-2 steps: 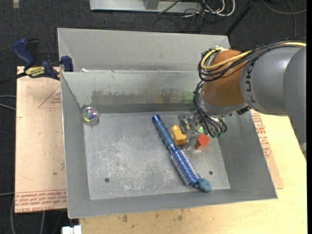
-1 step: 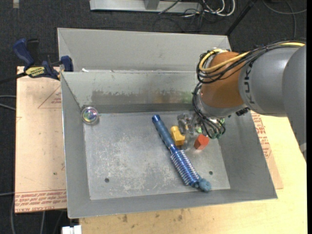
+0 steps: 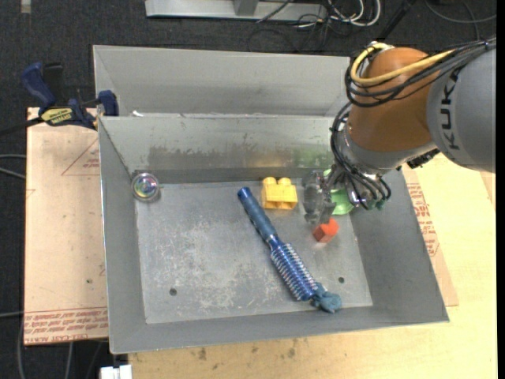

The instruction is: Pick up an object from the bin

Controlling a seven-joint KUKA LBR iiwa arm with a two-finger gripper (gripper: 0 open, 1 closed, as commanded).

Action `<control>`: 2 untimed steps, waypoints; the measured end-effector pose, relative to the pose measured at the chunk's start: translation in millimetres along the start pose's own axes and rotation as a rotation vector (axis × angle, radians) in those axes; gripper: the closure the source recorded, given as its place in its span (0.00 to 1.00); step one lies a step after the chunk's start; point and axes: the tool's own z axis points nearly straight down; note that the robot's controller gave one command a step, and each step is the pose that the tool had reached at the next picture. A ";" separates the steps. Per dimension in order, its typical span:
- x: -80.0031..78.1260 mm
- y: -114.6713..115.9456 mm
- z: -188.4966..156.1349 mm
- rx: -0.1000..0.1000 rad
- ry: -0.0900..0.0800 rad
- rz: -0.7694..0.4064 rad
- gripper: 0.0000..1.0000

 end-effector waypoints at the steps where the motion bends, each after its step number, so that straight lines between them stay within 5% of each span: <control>1: 0.9 0.0 4.8 0.000 0.007 -0.001 0.00; 2: 91.2 -17.3 84.4 -0.002 0.023 0.023 0.00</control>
Offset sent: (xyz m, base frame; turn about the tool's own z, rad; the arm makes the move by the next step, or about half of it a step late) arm 0.0000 0.0000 0.0000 0.0000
